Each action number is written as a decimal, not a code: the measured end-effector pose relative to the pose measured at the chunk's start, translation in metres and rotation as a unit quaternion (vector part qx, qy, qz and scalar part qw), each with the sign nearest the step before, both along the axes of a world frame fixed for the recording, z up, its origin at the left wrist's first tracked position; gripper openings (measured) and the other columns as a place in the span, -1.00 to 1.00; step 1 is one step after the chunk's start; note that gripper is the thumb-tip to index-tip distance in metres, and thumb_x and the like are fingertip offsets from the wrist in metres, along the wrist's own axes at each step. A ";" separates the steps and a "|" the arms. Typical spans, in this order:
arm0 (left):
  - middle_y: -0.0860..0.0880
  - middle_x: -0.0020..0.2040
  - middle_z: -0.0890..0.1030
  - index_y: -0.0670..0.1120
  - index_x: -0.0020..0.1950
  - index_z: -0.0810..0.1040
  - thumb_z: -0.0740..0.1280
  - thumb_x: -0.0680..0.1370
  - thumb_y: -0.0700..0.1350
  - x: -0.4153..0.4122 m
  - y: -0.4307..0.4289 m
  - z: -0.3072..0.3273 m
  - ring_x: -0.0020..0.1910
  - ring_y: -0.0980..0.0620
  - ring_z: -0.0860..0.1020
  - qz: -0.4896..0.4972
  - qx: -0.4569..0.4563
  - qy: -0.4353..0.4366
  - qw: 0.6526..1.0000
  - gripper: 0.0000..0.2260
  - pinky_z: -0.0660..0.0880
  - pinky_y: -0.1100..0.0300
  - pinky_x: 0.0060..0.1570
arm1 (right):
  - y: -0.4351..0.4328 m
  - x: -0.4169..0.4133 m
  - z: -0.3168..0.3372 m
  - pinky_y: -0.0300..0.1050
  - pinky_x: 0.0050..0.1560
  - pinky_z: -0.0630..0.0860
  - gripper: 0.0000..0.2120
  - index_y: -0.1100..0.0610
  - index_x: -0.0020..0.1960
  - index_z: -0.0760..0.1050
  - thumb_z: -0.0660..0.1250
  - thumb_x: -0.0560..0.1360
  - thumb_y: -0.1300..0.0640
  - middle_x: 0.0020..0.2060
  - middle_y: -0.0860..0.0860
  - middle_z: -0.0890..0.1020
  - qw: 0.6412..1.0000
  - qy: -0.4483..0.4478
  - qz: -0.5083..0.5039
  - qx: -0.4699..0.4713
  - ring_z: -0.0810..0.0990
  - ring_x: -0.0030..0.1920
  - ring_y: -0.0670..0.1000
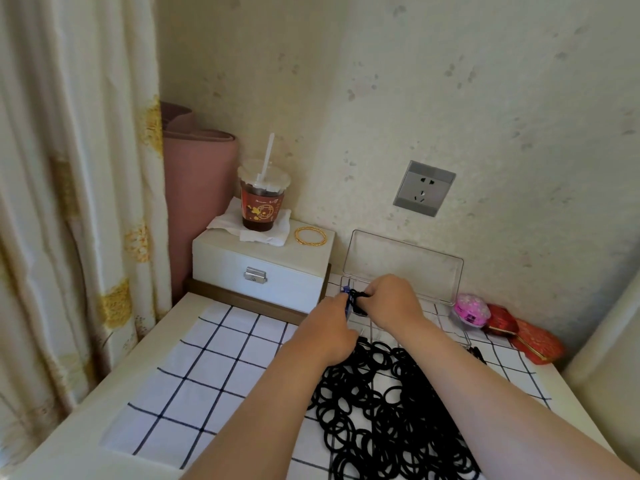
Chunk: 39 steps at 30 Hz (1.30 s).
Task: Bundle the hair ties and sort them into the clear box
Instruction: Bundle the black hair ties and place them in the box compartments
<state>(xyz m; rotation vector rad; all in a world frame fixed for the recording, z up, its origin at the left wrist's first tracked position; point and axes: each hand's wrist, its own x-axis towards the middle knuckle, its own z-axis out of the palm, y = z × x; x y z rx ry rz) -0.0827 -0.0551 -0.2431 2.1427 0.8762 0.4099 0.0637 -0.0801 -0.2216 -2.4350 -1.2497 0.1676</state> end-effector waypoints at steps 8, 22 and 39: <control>-0.06 0.22 0.51 -0.09 0.27 0.50 0.29 0.55 -0.16 -0.001 -0.002 0.005 0.11 -0.02 0.54 0.002 0.028 -0.016 0.999 -0.72 0.48 0.17 0.05 | 0.018 0.004 0.017 -0.16 -0.33 0.38 -0.79 0.25 -0.25 0.54 0.25 0.50 0.18 -0.34 0.07 0.52 0.970 -0.045 0.064 -0.232 0.48 -0.32 0.04; -0.07 0.42 0.39 -0.04 0.50 0.28 0.30 0.56 -0.12 0.000 -0.004 0.007 0.34 -0.02 0.42 -0.003 0.013 -0.004 1.000 -0.50 0.34 0.23 0.16 | -0.015 -0.001 0.015 0.07 0.45 0.11 -0.64 -0.06 0.32 0.57 0.16 0.60 0.04 0.50 0.08 0.30 0.971 -0.100 0.126 -0.179 0.17 0.51 0.14; -0.01 0.30 0.45 0.04 0.38 0.44 0.31 0.58 -0.09 -0.032 -0.009 0.008 0.26 0.03 0.46 0.007 0.116 0.042 0.992 -0.64 0.41 0.18 0.25 | -0.076 -0.018 0.017 -0.16 0.09 0.48 -0.72 -0.05 0.16 0.63 0.23 0.59 0.20 0.13 -0.10 0.60 0.988 -0.041 0.149 0.028 0.55 0.01 -0.11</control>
